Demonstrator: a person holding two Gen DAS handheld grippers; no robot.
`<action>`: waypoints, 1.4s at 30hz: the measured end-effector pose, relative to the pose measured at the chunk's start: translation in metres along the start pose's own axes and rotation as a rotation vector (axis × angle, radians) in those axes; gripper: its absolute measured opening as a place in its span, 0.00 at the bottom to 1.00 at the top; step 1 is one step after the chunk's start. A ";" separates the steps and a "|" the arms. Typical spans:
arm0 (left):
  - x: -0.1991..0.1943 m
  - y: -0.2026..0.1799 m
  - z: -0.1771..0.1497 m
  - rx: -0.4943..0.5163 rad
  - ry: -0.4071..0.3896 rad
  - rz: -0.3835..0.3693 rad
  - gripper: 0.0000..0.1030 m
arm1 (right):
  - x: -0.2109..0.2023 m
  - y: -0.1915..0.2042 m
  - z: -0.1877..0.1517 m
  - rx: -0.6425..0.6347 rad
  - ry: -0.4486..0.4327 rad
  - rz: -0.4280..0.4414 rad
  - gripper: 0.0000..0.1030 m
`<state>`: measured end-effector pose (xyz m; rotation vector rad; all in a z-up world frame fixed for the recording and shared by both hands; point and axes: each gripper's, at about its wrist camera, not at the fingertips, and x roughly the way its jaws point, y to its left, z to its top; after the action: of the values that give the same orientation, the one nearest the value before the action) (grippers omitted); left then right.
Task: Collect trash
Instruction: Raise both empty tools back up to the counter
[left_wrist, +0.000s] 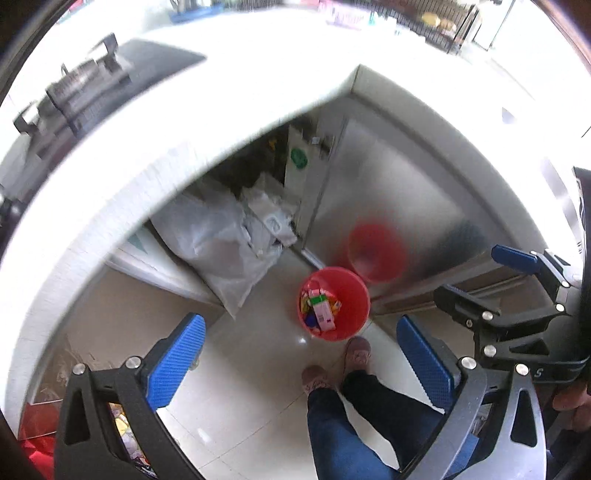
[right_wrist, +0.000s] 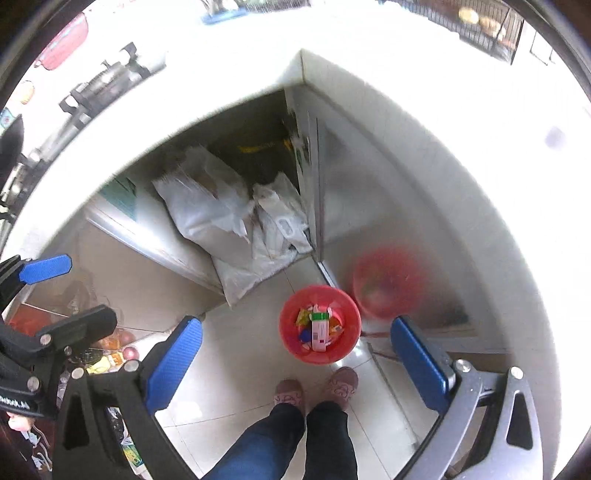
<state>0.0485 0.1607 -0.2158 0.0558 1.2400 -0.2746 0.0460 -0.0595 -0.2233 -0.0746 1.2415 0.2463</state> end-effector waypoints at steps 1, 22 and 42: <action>-0.011 -0.002 0.004 0.003 -0.011 -0.003 1.00 | -0.011 0.000 0.003 -0.006 -0.012 0.001 0.99; -0.117 -0.051 0.148 0.116 -0.251 0.031 1.00 | -0.132 -0.045 0.110 0.008 -0.248 -0.021 0.99; -0.088 -0.056 0.276 0.157 -0.265 0.053 1.00 | -0.112 -0.090 0.223 -0.033 -0.270 0.005 0.99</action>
<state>0.2643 0.0697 -0.0373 0.1823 0.9508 -0.3219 0.2395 -0.1204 -0.0519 -0.0640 0.9691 0.2721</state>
